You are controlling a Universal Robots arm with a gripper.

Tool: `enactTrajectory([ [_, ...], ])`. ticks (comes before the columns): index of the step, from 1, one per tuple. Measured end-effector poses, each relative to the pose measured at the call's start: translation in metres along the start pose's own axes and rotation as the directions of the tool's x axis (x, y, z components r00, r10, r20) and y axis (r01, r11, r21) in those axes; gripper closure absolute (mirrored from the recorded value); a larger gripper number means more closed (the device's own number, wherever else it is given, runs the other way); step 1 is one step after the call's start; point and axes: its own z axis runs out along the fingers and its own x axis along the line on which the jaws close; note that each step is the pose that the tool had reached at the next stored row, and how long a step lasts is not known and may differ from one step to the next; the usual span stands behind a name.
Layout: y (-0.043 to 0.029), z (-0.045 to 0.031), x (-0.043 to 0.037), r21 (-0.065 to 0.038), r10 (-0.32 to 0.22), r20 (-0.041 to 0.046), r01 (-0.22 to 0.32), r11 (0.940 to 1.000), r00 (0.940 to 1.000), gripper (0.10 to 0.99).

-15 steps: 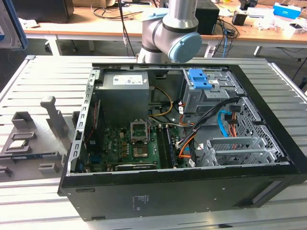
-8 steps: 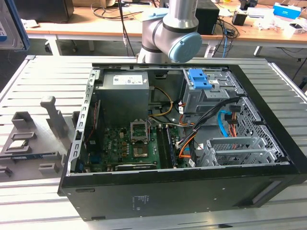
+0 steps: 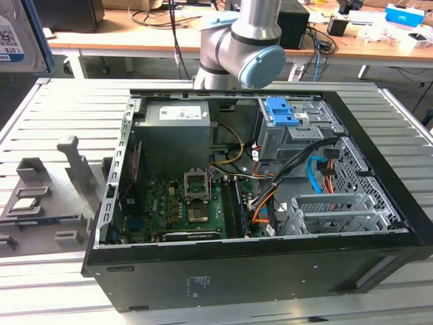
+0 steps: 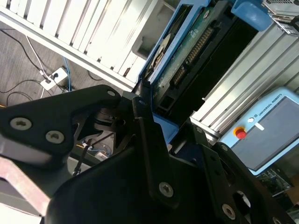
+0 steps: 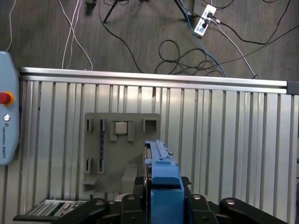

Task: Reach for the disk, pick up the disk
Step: 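Pick up the disk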

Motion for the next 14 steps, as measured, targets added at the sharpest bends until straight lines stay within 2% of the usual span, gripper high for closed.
enactTrajectory([
  [2, -0.0027, 0.0002, 0.0001, 0.000, 0.000, 0.0000, 0.000, 1.0000, 1.0000, 0.718],
  [10, -0.0267, 0.0008, 0.0014, 0.000, 0.000, -0.0002, 0.000, 1.0000, 1.0000, 0.718],
  [14, -0.0337, 0.0008, 0.0017, 0.000, 0.000, -0.0003, 0.000, 1.0000, 1.0000, 0.718],
])
